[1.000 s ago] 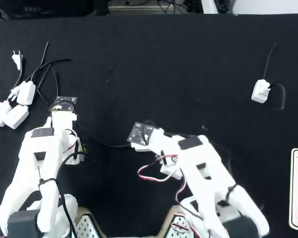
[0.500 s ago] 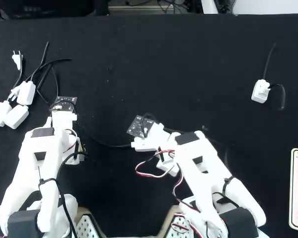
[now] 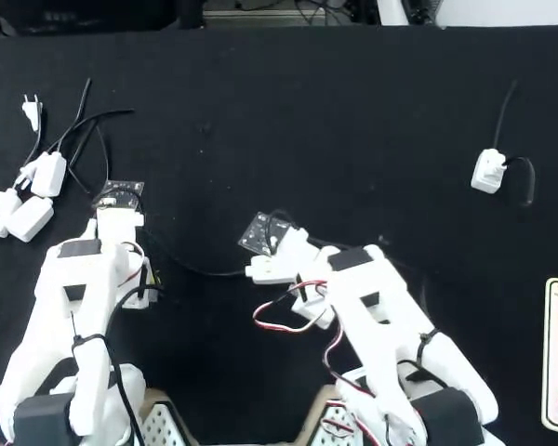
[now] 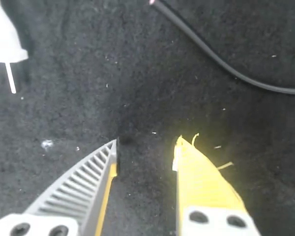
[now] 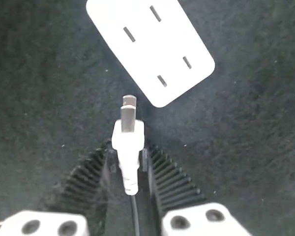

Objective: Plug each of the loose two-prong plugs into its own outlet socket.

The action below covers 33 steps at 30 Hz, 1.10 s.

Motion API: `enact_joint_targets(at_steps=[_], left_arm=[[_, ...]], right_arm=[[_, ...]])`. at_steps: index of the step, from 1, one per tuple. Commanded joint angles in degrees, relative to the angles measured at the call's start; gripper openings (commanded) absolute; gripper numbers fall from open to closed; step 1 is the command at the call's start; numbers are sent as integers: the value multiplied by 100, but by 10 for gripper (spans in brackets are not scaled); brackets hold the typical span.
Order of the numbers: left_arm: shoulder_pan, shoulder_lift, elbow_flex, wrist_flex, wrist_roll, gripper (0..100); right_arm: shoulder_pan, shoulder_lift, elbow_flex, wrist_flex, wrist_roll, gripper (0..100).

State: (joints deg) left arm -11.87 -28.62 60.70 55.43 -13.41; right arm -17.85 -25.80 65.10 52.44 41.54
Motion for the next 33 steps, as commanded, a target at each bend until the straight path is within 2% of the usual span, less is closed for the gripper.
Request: enact_joint_targets(at_steps=[1, 6, 10, 14, 17, 23, 28, 33], left_arm=[[-31, -149, -22, -53, -35, 191], [-22, -149, -22, -62, 35, 191], [-22, -158, -48, -62, 290, 191], [-13, -255, -75, -70, 334, 191], [-13, -756, 40, -70, 589, 191], [22, -2488, 910, -360, 765, 191], [4, -3886, 1437, -316, 941, 191], [13, -5011, 1789, -105, 941, 191]], right_arm=[[-79, -523, -330, 246, -44, 11], [-273, -1912, -374, 1037, -44, 11], [-923, -3319, -374, 1899, -9, 11], [-1538, -4057, -277, 1618, -53, 11], [-1943, -3793, -40, 853, -105, 11], [-2418, -2440, 110, -1029, -949, 11], [-2954, -1270, -391, -1697, -1503, 11], [-3015, -75, -787, -2268, -1890, 11]])
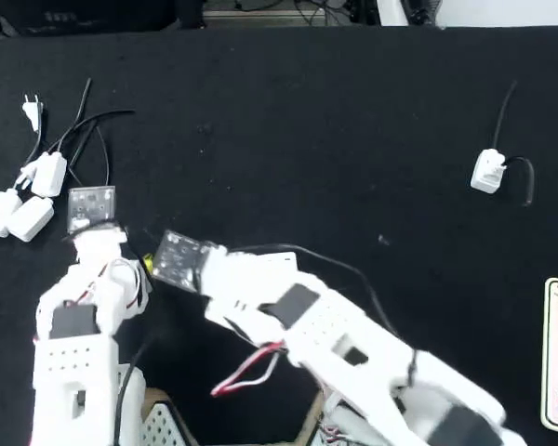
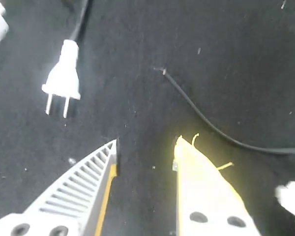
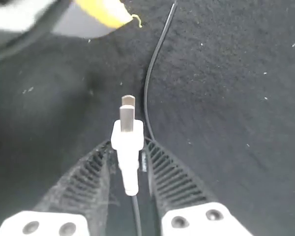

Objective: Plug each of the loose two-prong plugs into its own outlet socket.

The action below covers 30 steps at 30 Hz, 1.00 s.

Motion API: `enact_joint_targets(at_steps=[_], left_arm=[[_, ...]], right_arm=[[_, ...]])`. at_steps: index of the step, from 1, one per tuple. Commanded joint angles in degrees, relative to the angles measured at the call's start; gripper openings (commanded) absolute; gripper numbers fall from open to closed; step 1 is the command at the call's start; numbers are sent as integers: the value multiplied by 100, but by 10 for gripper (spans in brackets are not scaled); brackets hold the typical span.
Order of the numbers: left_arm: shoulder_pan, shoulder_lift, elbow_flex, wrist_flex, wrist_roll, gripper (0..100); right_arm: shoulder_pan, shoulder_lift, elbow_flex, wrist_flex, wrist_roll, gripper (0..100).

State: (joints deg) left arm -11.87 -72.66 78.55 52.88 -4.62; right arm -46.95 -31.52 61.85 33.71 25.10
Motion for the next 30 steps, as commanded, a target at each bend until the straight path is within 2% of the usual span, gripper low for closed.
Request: enact_joint_targets(at_steps=[1, 6, 11, 14, 21, 30], left_arm=[[13, -818, 57, 211, 62, 191], [75, -1776, 338, 396, 62, 191], [690, -2699, 664, 633, 62, 191], [804, -3200, 875, 756, 26, 191], [831, -3130, 901, 756, 9, 191], [804, -3130, 936, 756, 9, 191]], right_arm=[[-105, 664, -505, -492, -343, 11], [-88, 848, -505, -862, -738, 11], [-273, 892, -646, -879, -774, 11], [-457, 884, -646, -844, -756, 11], [-774, 699, -743, -360, -774, 11], [-791, -901, -224, 0, -791, 11]])
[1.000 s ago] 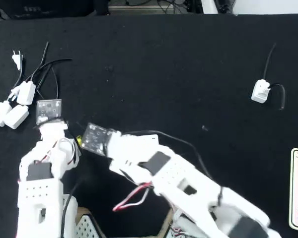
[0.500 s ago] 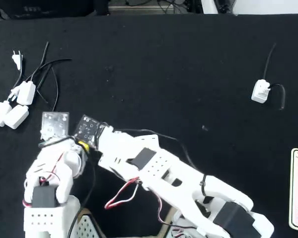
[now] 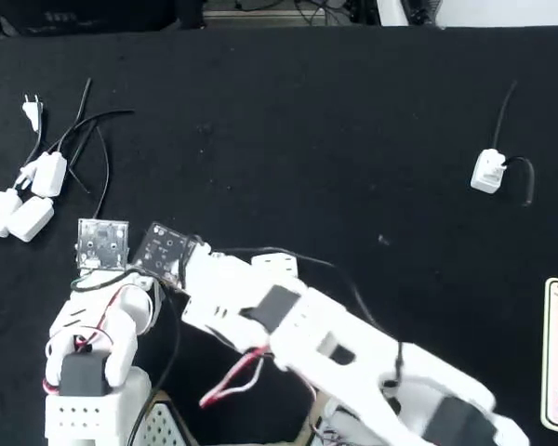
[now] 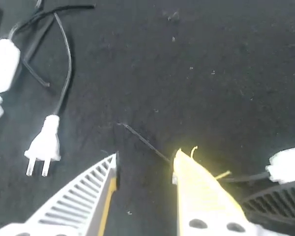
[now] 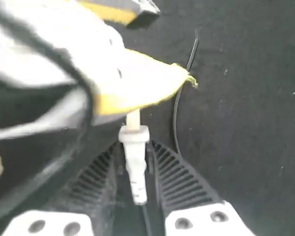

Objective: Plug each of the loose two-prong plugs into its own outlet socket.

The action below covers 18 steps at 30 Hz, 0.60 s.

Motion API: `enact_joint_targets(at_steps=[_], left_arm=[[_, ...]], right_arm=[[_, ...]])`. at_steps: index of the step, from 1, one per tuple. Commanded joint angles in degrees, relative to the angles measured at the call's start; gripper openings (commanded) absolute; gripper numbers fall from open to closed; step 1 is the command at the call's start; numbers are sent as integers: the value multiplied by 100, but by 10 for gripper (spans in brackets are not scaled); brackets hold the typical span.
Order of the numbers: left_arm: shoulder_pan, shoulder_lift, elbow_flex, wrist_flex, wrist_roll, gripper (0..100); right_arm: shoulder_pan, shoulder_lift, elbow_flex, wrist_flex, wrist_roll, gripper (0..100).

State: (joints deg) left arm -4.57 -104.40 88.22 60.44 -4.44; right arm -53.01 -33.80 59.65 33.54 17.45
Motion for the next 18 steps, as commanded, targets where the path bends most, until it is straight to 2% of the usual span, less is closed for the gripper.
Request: enact_joint_targets(at_steps=[1, 14, 18], left_arm=[[75, 44, -31, 0, -9, 191], [66, 44, -31, 0, -9, 191], [66, 44, -31, 0, -9, 191]], right_arm=[[-185, -787, 48, 18, -26, 11], [-158, -840, 92, 18, -44, 11], [-149, -840, 48, -62, -387, 11]])
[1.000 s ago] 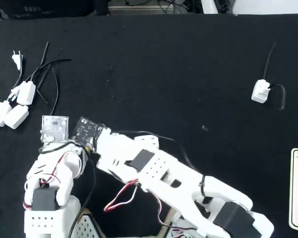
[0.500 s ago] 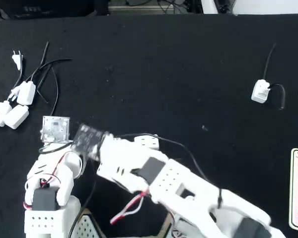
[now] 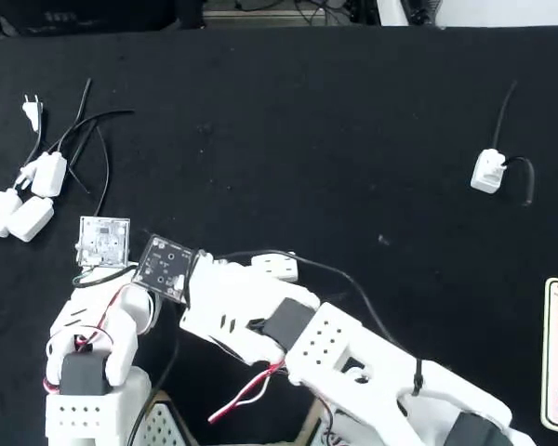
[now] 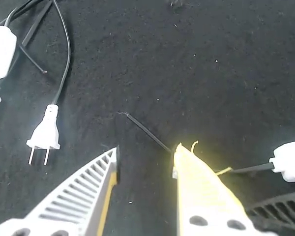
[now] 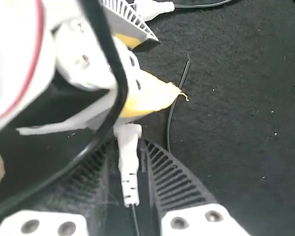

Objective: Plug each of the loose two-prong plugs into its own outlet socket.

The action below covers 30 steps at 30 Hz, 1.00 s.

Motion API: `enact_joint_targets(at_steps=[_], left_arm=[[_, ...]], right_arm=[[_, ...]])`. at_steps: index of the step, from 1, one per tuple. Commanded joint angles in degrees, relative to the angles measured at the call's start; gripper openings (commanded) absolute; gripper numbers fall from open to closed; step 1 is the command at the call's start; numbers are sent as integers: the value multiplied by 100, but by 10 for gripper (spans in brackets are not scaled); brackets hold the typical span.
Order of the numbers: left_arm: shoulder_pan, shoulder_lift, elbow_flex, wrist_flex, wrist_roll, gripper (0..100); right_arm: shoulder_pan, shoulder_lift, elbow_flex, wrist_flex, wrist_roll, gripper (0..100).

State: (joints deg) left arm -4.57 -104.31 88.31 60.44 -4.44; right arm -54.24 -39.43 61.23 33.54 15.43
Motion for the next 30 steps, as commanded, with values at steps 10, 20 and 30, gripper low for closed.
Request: enact_joint_targets(at_steps=[10, 20, 30], left_arm=[[66, 35, -40, 9, -9, 191], [57, 35, -40, 9, -9, 191], [-321, 35, -92, 0, 9, 191]], right_arm=[[158, -462, -119, -62, -229, 11], [158, -1042, 145, 141, -185, 11], [800, -1033, 154, 290, -185, 11]])
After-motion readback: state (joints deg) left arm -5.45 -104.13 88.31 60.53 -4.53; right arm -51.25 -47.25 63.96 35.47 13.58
